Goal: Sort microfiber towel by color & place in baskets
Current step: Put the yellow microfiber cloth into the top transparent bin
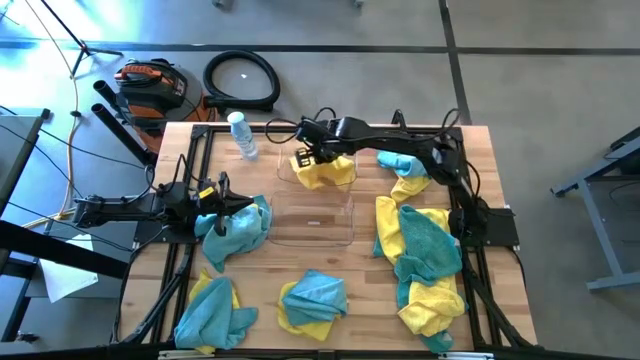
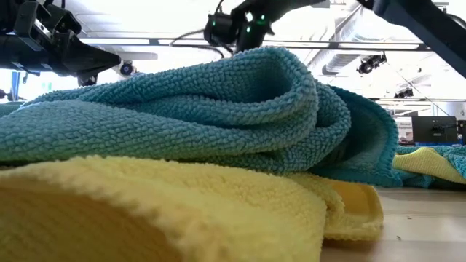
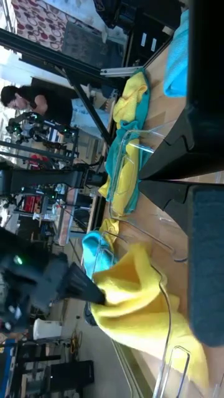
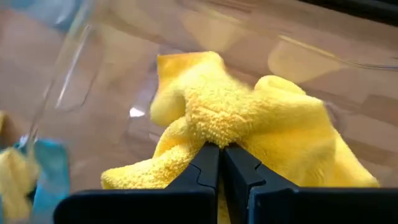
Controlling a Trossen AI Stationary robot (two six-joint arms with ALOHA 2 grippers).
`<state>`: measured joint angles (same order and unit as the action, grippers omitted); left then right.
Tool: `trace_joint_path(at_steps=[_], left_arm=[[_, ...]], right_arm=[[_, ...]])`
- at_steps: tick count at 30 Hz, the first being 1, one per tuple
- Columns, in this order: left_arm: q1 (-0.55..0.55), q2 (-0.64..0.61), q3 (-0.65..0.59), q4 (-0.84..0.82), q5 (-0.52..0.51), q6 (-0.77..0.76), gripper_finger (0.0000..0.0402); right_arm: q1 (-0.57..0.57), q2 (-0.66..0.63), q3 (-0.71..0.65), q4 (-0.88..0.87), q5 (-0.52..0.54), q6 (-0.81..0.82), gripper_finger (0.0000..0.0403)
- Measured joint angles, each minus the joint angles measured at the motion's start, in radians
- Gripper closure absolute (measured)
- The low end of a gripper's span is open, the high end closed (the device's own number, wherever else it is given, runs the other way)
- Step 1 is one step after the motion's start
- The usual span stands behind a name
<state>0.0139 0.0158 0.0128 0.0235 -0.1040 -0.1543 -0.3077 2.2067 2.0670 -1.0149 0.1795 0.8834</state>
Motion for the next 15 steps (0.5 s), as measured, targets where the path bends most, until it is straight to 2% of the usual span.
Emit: trace_joint_path(at_steps=[15], left_arm=[[0.0, 0.0, 0.0, 0.0, 0.0, 0.0, 0.0401]], right_arm=[[-0.033, 0.144, 0.001, 0.058, -0.102, 0.112, 0.0403]])
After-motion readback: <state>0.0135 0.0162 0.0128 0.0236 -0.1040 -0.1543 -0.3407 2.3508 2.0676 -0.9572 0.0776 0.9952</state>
